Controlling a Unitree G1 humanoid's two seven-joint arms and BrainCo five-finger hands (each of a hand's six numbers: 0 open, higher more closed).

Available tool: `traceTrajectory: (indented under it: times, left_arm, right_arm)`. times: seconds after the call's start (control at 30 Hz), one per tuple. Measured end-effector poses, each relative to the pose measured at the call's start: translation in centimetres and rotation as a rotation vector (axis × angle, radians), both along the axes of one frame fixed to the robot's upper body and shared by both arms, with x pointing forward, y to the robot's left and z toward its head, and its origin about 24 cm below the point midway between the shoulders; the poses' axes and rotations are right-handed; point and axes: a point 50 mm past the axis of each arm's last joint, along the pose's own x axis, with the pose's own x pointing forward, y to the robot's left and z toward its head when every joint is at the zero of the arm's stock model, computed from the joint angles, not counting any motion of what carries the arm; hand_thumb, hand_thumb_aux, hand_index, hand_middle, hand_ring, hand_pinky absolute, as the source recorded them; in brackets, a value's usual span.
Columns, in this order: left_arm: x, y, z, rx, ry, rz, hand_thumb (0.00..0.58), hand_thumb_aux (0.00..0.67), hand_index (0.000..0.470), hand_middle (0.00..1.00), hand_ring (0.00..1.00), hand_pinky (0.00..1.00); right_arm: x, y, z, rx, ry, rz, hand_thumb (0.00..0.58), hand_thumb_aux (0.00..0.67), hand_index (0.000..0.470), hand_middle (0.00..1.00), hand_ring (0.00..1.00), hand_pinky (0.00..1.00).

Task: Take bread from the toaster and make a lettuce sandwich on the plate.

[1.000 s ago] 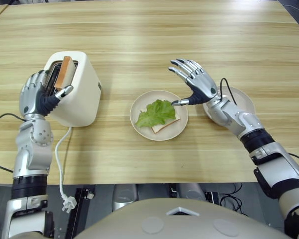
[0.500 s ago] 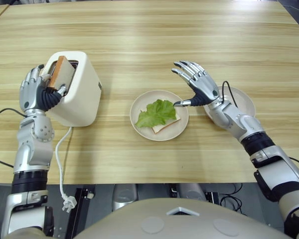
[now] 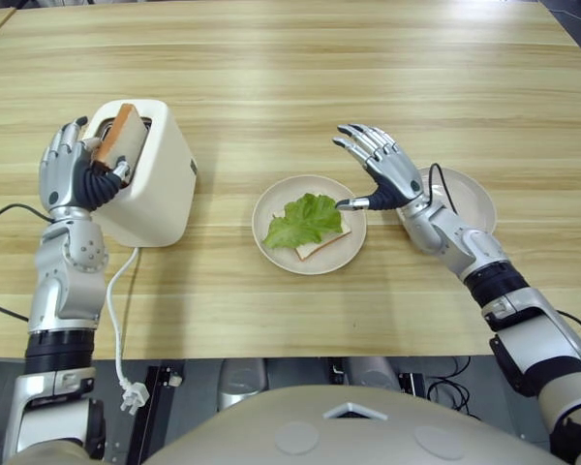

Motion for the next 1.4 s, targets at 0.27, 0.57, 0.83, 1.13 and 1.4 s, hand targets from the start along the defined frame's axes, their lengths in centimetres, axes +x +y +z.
traceTrajectory:
  times: [0.27,0.57,0.83,1.13,1.4]
  left_arm:
    - [-0.5,-1.4,6.6,0.066,-0.387,-0.014,0.58,0.67,0.46,1.0,1.0,1.0]
    - [-0.1,-5.0,8.3,-0.046,-0.48,-0.245,0.58,0.67,0.46,1.0,1.0,1.0]
    - [2.4,-12.5,4.6,-0.47,-0.068,-0.808,0.58,0.67,0.46,1.0,1.0,1.0]
    - [5.0,-16.2,-0.9,-0.871,0.296,-0.944,0.58,0.67,0.46,1.0,1.0,1.0]
    - [3.6,-19.7,-5.5,-1.07,0.431,-0.853,0.58,0.67,0.46,1.0,1.0,1.0]
  right_arm:
    - [0.0,-0.3,-0.4,-0.005,0.016,-0.018,0.0,0.0,0.0,0.0,0.0,0.0]
    - [0.0,-0.6,-0.5,0.007,0.017,-0.034,0.0,0.0,0.0,0.0,0.0,0.0]
    - [-1.2,-2.8,1.0,0.077,-0.07,-0.028,0.0,0.0,0.0,0.0,0.0,0.0]
    - [-2.5,-4.9,1.3,0.084,-0.095,-0.036,0.0,0.0,0.0,0.0,0.0,0.0]
    - [-3.0,-4.8,0.4,0.082,-0.063,-0.045,0.0,0.0,0.0,0.0,0.0,0.0]
